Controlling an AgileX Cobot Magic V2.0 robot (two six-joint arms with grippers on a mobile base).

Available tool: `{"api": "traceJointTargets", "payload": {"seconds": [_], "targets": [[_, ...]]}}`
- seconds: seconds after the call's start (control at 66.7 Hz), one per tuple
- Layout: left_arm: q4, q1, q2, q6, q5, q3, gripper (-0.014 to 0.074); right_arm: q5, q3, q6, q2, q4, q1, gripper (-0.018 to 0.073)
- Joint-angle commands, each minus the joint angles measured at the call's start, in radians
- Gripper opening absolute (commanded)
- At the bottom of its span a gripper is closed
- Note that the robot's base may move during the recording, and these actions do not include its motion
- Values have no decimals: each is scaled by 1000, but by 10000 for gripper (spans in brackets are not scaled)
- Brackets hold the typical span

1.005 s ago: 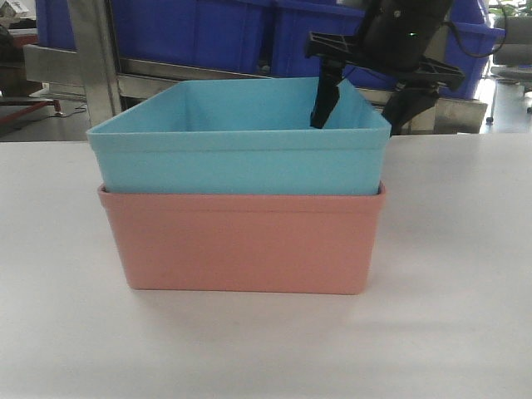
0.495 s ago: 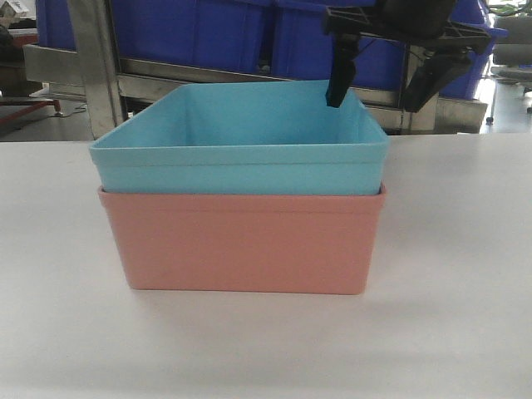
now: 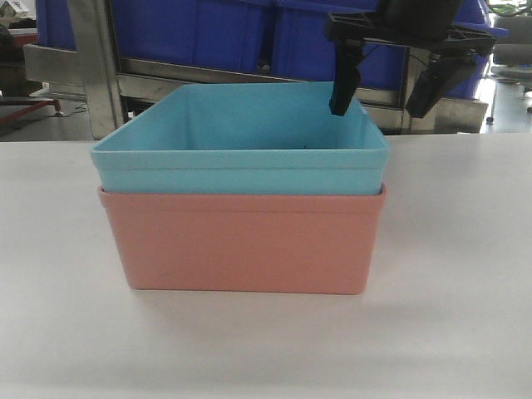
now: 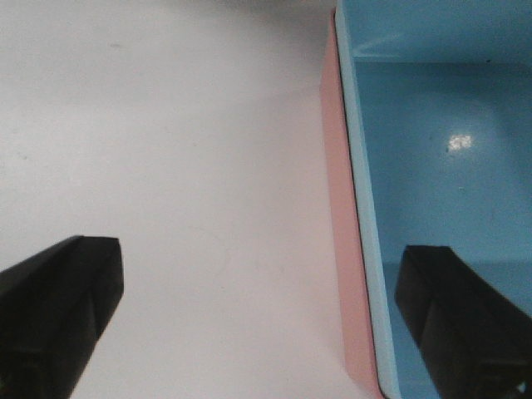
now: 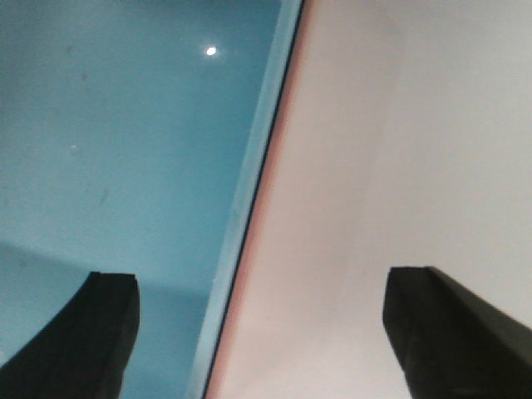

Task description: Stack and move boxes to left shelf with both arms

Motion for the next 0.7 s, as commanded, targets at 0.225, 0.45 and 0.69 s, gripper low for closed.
{"api": "traceJointTargets", "payload": {"seconds": [0.225,0.45,0.69], "targets": [[8,0,272,-6,58,-282,566,-110,-38,55,-65,-11,36,624],[0,-11,419,-6,74,-381,566,-120,-38,73,-53,-11,37,624],[-65,-42,502,-6,49,-407,566,-99,-37,73,0,-11,43,624]]}}
